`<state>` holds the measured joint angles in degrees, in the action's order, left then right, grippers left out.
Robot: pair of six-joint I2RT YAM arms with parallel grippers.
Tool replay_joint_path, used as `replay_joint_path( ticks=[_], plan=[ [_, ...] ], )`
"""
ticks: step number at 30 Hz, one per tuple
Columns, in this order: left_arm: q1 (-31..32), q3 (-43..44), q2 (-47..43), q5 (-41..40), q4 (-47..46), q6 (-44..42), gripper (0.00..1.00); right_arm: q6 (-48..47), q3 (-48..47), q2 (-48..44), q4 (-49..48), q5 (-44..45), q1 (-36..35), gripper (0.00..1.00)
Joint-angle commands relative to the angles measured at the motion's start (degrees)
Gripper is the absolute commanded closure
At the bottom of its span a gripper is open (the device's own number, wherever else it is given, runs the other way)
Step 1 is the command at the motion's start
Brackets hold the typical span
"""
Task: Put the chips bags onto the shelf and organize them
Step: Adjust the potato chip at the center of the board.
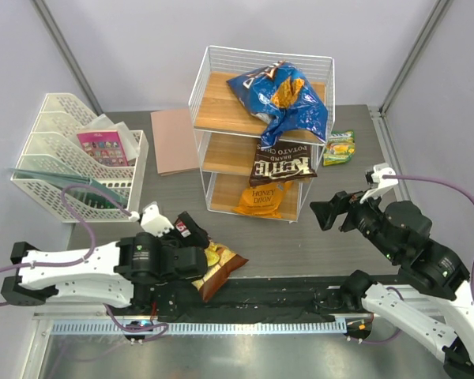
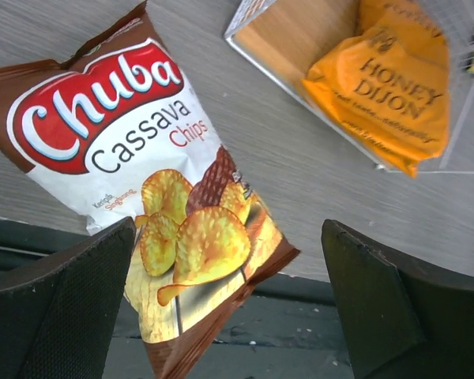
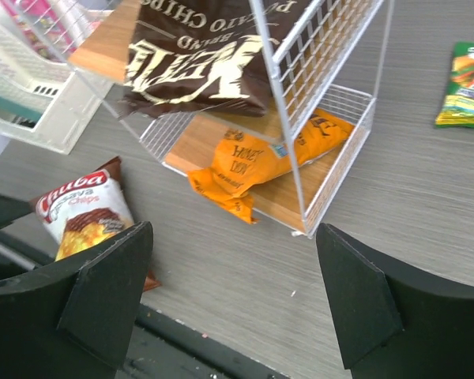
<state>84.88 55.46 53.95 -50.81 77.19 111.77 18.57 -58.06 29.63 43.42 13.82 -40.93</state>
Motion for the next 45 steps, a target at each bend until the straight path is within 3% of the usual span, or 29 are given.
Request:
replay_joint_path(
  ticks=[1,6,10,13,20,25,29,37,45],
  plan=[
    [-0.86,0.18,9.14,2.81,18.00,-0.33,0.00,-0.37,-2.05,-0.54,2.37,-6.69,-0.21,0.11],
    [-0.86,-8.58,6.71,5.27,9.22,2.57,0.00,-0.11,-2.05,0.43,4.21,-18.11,-0.20,0.13],
    [-0.86,-15.02,-1.81,7.91,7.54,6.53,0.00,-0.72,-2.14,-0.09,6.41,-20.15,-0.21,0.13],
    [-0.94,-16.26,-2.71,8.45,6.57,5.66,0.00,-1.69,-2.40,-0.19,7.90,-21.54,-0.20,0.12],
    [-1.73,-14.15,6.68,5.28,0.87,2.32,0.00,-0.20,-1.36,0.35,5.36,-30.25,-0.12,0.13],
    [-7.10,-20.21,6.95,9.84,-14.93,-6.56,0.04,-1.07,-0.91,0.96,5.89,-31.93,-0.12,0.16],
    [-7.71,-20.13,9.58,8.62,-15.84,-6.56,0.04,-1.43,0.31,1.84,5.54,-33.77,-0.21,0.16],
    [-17.72,-18.02,15.83,4.84,-22.07,-15.17,0.01,0.42,5.32,3.33,0.09,-38.17,-0.20,0.15],
    [-18.26,-15.30,21.28,5.01,-28.23,-18.95,0.01,2.96,12.53,3.42,-5.61,-41.16,-0.38,0.15]
  ],
)
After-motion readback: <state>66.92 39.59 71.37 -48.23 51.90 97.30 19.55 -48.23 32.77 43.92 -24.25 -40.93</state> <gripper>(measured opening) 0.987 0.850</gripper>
